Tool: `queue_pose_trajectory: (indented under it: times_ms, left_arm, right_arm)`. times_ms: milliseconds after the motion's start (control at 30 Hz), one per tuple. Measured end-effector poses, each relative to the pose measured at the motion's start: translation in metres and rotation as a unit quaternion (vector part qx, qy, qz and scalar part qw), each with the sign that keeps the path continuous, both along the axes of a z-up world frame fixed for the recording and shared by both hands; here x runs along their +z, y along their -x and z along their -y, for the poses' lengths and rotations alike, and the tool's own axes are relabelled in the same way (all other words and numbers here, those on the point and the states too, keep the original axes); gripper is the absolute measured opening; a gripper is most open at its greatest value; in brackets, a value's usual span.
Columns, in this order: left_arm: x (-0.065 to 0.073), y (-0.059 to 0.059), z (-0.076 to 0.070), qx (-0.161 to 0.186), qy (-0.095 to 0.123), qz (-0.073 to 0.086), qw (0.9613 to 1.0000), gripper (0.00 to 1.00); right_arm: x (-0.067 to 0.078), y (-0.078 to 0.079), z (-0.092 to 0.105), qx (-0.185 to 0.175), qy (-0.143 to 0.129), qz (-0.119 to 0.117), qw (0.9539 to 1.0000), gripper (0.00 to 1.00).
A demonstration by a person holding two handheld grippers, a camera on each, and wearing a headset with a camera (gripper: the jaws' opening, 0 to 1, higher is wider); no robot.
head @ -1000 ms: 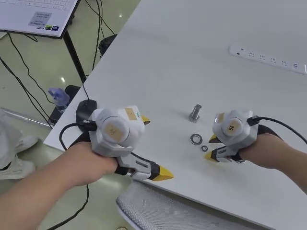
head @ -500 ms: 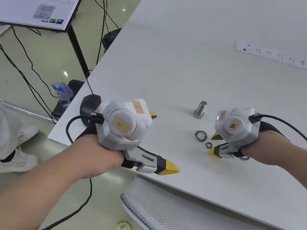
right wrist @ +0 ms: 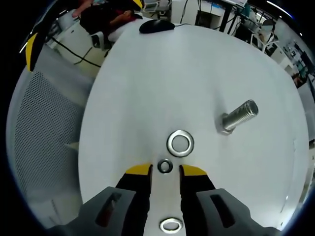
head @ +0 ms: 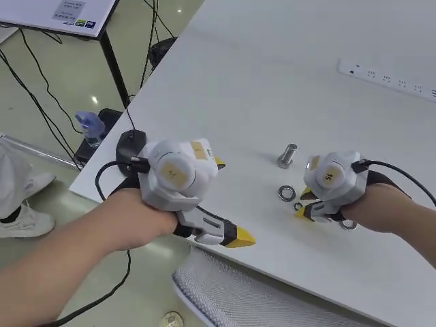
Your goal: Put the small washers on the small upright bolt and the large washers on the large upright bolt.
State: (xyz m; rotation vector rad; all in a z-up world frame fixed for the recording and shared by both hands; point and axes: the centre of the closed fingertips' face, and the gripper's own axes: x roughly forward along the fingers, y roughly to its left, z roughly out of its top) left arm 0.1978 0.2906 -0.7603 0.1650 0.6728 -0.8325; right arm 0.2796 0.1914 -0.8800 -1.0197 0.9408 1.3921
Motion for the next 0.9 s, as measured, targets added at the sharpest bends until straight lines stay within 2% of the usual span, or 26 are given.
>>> queue_pose_trajectory:
  times_ms: [67,300,400,667,900]
  left_arm:
    - [-0.0022,0.0017,-0.0005,-0.002,-0.006,-0.001,1.0,0.85]
    - [-0.0005,0.0029,0.0004,0.0,0.0,0.0,1.0,0.85]
    - [-0.0011,0.0028,-0.0003,0.0,-0.002,0.0,1.0,0.84]
    - [-0.0006,0.0042,-0.0024,0.002,-0.004,0.001,1.0,0.82]
    - [-0.0013,0.0059,-0.0039,0.004,-0.005,-0.001,1.0,0.81]
  right_arm:
    - [-0.0002,-0.0004,0.0,0.0,0.004,0.002,1.0,0.22]
    - [-0.0011,0.0027,-0.0018,0.021,0.022,0.011,0.9995,0.16]
    - [-0.0012,0.0011,-0.002,0.015,0.031,0.006,0.9994,0.15]
    - [-0.0016,0.0013,0.0006,0.04,0.057,0.017,0.9974,0.14]
    - [-0.0003,0.0002,0.0003,0.018,0.04,0.004,0.999,0.12]
